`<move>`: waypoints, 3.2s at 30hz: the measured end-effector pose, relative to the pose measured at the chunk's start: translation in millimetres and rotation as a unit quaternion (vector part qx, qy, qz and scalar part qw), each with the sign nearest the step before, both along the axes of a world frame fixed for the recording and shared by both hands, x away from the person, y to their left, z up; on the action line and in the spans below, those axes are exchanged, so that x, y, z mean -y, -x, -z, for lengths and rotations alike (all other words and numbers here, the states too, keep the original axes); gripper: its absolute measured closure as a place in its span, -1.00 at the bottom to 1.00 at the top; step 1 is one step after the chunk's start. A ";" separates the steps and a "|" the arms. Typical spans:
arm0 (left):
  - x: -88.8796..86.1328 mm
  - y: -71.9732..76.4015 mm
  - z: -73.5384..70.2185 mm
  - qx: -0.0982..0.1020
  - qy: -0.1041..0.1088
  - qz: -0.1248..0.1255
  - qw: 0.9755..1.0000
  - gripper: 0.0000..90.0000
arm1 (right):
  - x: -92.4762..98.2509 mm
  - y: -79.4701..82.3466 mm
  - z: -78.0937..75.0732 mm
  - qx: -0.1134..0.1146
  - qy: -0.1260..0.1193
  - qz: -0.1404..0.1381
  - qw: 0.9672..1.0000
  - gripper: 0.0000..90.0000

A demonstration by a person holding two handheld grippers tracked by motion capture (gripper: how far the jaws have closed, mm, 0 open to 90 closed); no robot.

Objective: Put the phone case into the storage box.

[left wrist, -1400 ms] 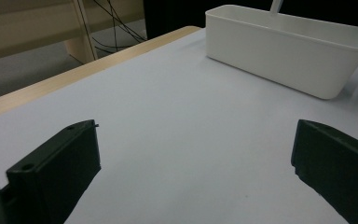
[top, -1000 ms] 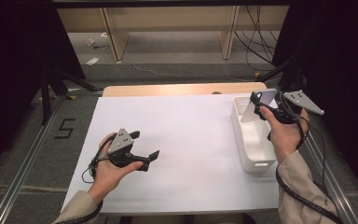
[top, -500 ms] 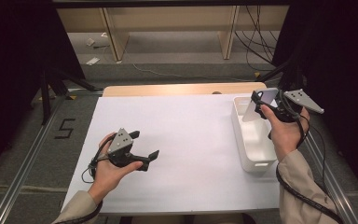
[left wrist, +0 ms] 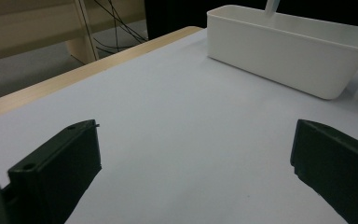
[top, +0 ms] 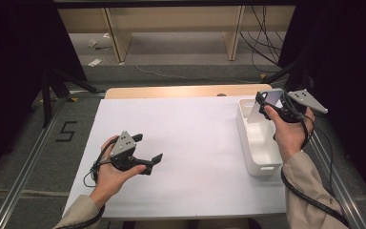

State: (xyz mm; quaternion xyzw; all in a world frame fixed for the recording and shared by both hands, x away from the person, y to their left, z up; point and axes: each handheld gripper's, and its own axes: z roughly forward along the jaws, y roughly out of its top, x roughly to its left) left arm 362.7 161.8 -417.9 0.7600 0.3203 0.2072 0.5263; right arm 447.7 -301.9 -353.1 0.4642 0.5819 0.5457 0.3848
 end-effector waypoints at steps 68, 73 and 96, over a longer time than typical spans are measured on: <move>-0.5 -0.7 1.2 -0.001 -0.001 0.000 1.000 -0.98 | 4.5 -38.6 10.0 -0.015 0.007 0.019 1.000 -0.60; -0.3 -0.4 1.0 0.000 -0.001 0.000 1.000 -0.98 | 4.2 -40.3 10.5 -0.015 0.008 0.018 1.000 -0.60; -0.1 -0.1 1.1 0.000 0.000 0.001 1.000 -0.97 | 2.1 -45.1 13.6 -0.021 0.010 0.017 1.000 -0.60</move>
